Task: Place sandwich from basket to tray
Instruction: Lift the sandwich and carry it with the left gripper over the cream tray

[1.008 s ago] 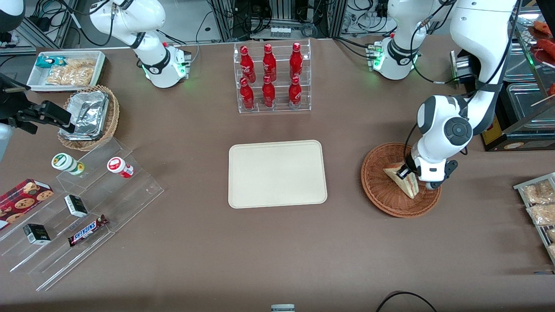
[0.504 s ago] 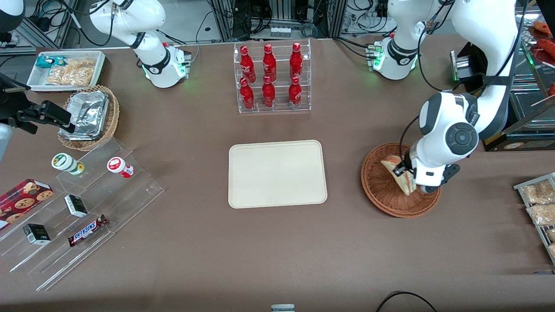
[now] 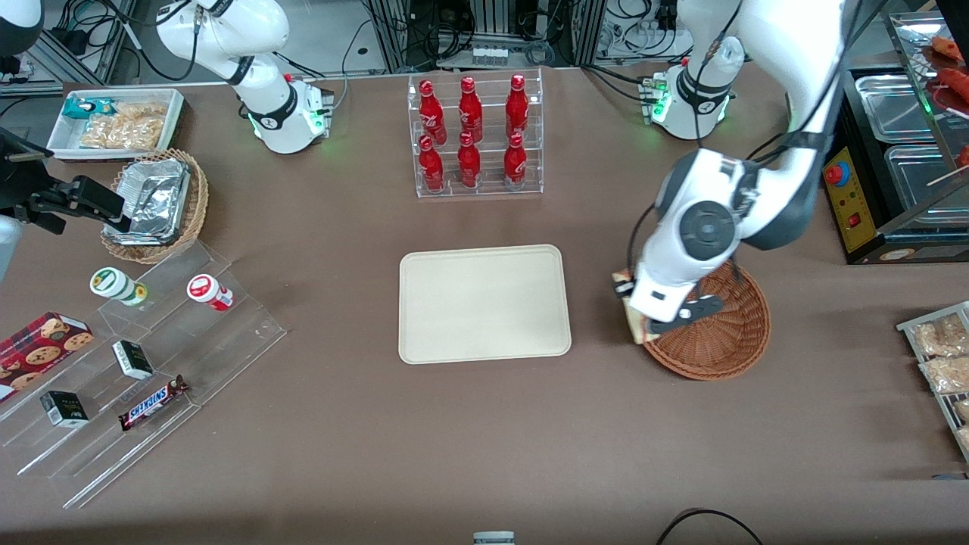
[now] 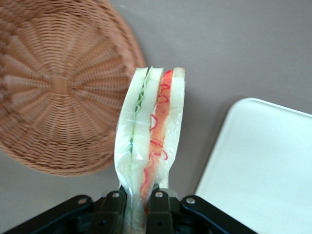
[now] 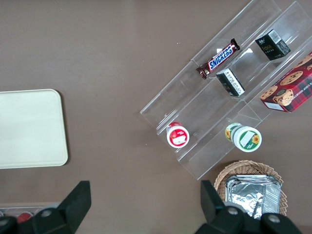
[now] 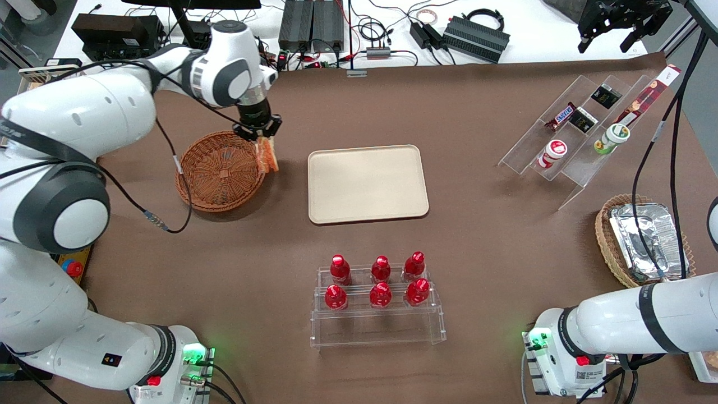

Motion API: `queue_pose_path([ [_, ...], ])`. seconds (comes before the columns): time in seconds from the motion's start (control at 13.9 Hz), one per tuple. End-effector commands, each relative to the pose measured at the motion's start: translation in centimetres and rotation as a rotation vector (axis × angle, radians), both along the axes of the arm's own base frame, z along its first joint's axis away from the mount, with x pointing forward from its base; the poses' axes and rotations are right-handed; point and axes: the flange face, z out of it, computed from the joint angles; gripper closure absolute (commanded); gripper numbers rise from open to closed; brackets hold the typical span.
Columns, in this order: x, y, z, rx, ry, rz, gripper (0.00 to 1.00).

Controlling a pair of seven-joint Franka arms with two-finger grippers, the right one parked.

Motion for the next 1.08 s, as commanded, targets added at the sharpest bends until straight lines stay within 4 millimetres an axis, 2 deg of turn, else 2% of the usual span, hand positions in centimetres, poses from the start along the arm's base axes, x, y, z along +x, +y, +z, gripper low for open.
queue_pose_path([
  [0.0, 1.2, -4.8, -0.8, -0.004, -0.008, -0.006, 0.95],
  [0.29, -1.1, -13.2, -3.6, -0.006, -0.003, -0.067, 0.97],
  [0.65, -4.8, -21.7, -7.2, -0.011, -0.014, -0.093, 0.99],
  [0.86, -6.3, -24.2, -8.6, -0.046, -0.048, -0.118, 1.00],
  [1.01, -6.5, -24.9, -10.2, -0.058, -0.057, -0.120, 1.00],
])
